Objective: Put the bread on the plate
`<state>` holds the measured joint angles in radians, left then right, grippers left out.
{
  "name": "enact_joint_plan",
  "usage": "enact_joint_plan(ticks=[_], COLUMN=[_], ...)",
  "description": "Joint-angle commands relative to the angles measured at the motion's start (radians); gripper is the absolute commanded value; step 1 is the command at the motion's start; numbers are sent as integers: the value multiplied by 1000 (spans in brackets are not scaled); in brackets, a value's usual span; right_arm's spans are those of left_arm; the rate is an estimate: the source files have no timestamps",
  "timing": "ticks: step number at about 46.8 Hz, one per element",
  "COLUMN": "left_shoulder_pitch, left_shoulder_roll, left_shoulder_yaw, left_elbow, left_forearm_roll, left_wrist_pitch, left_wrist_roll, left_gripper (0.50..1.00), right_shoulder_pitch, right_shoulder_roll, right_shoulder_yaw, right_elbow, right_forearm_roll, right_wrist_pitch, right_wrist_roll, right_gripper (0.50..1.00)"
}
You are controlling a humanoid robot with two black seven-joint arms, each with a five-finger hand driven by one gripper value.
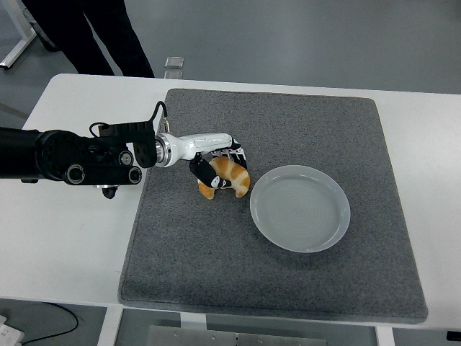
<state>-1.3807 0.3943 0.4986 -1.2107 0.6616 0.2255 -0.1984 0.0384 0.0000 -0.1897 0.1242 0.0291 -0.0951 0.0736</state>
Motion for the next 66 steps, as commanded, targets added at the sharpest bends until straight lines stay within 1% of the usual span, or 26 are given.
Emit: enact_joint_plan(ticks=[1, 9, 14, 21, 27, 34, 55, 66], left_shoulder_pitch=[-6, -20, -46, -118, -192, -245, -340, -380], left_shoulder_roll=[3, 9, 17, 46, 63, 78, 74, 38], left_shoulder_yaw=[0, -3, -3, -6, -6, -6, -8, -6], left_elbow=[-3, -16, -26, -69, -82, -95, -108, -112], left_forearm_roll=[0, 0, 1, 0, -4, -10, -16, -16], left_wrist_pitch=[8, 8, 8, 8, 5, -5, -6, -6], left_wrist_roll=[-1, -6, -12, -13, -13, -13, -16, -19], left_gripper=[500, 500, 500, 500, 500, 500, 500, 500], right_shoulder_pitch=[0, 0, 0, 0, 0, 0, 0, 0], right_shoulder_roll=[0, 0, 0, 0, 0, 0, 0, 0], right_shoulder_yaw=[0, 0, 0, 0, 0, 1, 0, 0], right_elbow=[0, 0, 0, 0, 0, 0, 0, 0], right_forearm_roll=[0, 0, 0, 0, 0, 0, 0, 0], right_wrist_pitch=[-1, 0, 0, 0, 0, 0, 0, 0], right_wrist_roll=[0, 0, 0, 0, 0, 0, 0, 0], right_gripper=[952, 952, 952, 952, 952, 952, 952, 952])
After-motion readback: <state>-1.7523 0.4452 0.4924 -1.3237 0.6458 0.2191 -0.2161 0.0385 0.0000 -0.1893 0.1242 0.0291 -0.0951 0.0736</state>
